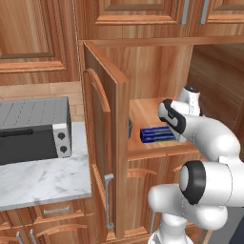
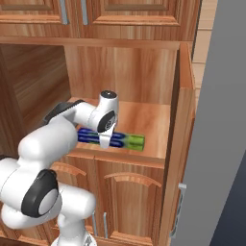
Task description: Retrieve the tupperware and aluminum foil from the cabinet and place them on the dining counter near the plate with fish and shrimp to prepare for storing leftovers.
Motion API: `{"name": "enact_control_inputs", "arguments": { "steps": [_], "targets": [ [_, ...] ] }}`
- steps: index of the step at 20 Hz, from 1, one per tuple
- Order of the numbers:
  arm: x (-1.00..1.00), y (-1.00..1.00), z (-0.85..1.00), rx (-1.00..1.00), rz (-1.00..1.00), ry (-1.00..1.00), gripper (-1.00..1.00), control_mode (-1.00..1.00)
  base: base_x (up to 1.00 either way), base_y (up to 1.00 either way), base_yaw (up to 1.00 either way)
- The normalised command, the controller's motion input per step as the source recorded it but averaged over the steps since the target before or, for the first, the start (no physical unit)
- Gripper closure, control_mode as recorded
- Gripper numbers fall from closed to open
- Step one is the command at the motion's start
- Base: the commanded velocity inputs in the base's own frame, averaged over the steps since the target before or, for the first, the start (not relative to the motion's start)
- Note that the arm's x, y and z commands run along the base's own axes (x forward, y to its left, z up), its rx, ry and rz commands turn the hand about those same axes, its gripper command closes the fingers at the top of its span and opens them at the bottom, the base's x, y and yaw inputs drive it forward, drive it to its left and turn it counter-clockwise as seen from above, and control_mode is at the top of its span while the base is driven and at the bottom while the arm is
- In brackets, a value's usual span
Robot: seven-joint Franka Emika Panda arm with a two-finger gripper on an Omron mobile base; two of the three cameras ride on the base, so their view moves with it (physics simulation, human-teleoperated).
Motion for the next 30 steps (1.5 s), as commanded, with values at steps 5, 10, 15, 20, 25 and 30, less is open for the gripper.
{"name": "enact_control_inputs", "arguments": {
  "steps": [5, 10, 15, 20, 25, 30],
  "targets": [
    [-0.72, -0.13, -0.01, 0.01, 0.0, -0.01, 1.0, -1.0, 0.0, 0.0, 0.0],
    [-1.0, -0.13, 0.0, 0.0, 0.0, 0.0, 1.0, -1.0, 0.0, 0.0, 0.0],
    [-0.9, 0.3, 0.42, -0.09, 0.08, -0.02, 1.0, -1.0, 0.0, 0.0, 0.0],
    [-0.29, 0.42, 0.72, -0.09, 0.13, 0.0, 1.0, -1.0, 0.0, 0.0, 0.0],
    [-0.08, 0.14, 0.26, -0.04, 0.06, 0.0, 1.0, 1.0, -0.39, 0.1, 0.1],
    [0.0, 0.0, 0.0, 0.0, 0.0, 0.0, 1.0, 1.0, -1.0, 0.0, 0.22]
  ]
}}
